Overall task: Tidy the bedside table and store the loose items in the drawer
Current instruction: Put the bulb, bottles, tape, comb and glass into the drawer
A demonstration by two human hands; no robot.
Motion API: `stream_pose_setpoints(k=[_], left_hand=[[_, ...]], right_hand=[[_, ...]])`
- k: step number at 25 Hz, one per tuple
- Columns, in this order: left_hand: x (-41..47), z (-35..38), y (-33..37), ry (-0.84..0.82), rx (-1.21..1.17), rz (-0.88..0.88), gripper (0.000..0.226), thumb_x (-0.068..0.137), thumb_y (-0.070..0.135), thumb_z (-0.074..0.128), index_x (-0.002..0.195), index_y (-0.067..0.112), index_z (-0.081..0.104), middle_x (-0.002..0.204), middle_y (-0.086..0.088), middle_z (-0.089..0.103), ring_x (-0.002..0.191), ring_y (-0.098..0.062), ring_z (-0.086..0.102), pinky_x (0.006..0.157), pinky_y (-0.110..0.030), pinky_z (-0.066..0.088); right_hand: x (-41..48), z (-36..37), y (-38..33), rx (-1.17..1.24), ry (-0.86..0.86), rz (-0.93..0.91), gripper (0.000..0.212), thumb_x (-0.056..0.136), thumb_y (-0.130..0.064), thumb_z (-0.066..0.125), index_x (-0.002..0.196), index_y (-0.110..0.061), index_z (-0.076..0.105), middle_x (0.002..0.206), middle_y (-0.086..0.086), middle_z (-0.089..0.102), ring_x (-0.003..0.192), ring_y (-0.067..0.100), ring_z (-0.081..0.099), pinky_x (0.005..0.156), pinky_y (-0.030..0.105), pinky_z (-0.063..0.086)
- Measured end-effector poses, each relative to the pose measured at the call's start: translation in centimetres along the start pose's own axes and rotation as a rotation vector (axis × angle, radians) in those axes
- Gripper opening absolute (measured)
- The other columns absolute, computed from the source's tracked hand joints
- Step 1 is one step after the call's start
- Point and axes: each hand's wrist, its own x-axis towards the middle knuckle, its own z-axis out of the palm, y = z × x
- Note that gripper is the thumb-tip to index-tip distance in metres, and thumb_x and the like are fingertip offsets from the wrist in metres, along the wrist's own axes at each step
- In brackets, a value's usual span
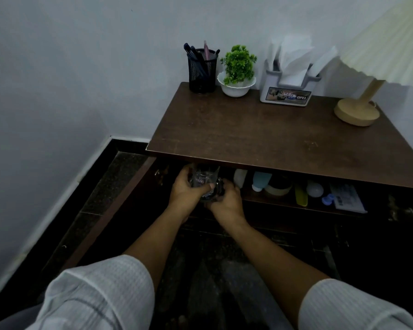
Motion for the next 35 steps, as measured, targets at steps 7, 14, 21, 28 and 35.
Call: stream_pose_setpoints(k=[7,14,21,28,35], left_hand=[[-0.4,0.9,-0.9,0.116,0.174,-0.246,0.092,0.045,0.065,0.078,0.125,0.026,0.057,0.122,-0.005,0.063,0.103,-0.022,0.066,0.089,-0.043,0.059],[-0.4,0.5,0.2,0.177,-0.141,-0.326,0.075,0.078,0.008,0.076,0.145,0.02,0.045,0.131,-0.006,0.061,0.116,-0.023,0.061,0.104,-0.044,0.051],[-0.2,0.5,0.6,0.184,-0.384,-0.311,0.072,0.088,-0.015,0.052,0.153,0.01,0.034,0.143,-0.013,0.053,0.123,-0.025,0.057,0.099,-0.036,0.05],[-0.1,0.6,0.7,0.142,-0.479,-0.353,0.063,0.096,-0.016,0.042,0.153,0.009,0.033,0.145,-0.02,0.049,0.125,-0.027,0.055,0.108,-0.044,0.046],[-1.3,-0.1,1.8,0.058,-0.31,-0.325,0.063,0.095,-0.012,0.041,0.154,0.01,0.034,0.146,-0.012,0.051,0.131,-0.026,0.052,0.109,-0.041,0.045]], right_hand=[[-0.4,0.6,-0.2,0.503,0.088,0.374,0.047,0.088,-0.001,0.065,0.133,-0.006,0.055,0.12,0.012,0.067,0.101,0.02,0.067,0.089,0.036,0.059],[-0.5,-0.4,-1.5,0.602,0.044,0.401,0.026,0.097,0.006,0.05,0.115,-0.011,0.059,0.102,0.002,0.063,0.093,0.015,0.063,0.094,0.04,0.057],[0.0,-1.0,-1.6,0.628,-0.106,0.367,0.051,0.095,0.011,0.049,0.14,-0.012,0.051,0.13,0.002,0.058,0.113,0.024,0.063,0.093,0.042,0.057],[0.3,-1.5,-1.4,0.646,-0.257,0.325,0.064,0.094,0.011,0.051,0.15,-0.017,0.041,0.152,0.0,0.046,0.118,0.024,0.062,0.09,0.041,0.057],[0.3,-1.8,-1.8,0.597,-0.314,0.299,0.067,0.094,0.011,0.052,0.153,-0.017,0.038,0.157,0.001,0.041,0.129,0.026,0.055,0.092,0.041,0.056]])
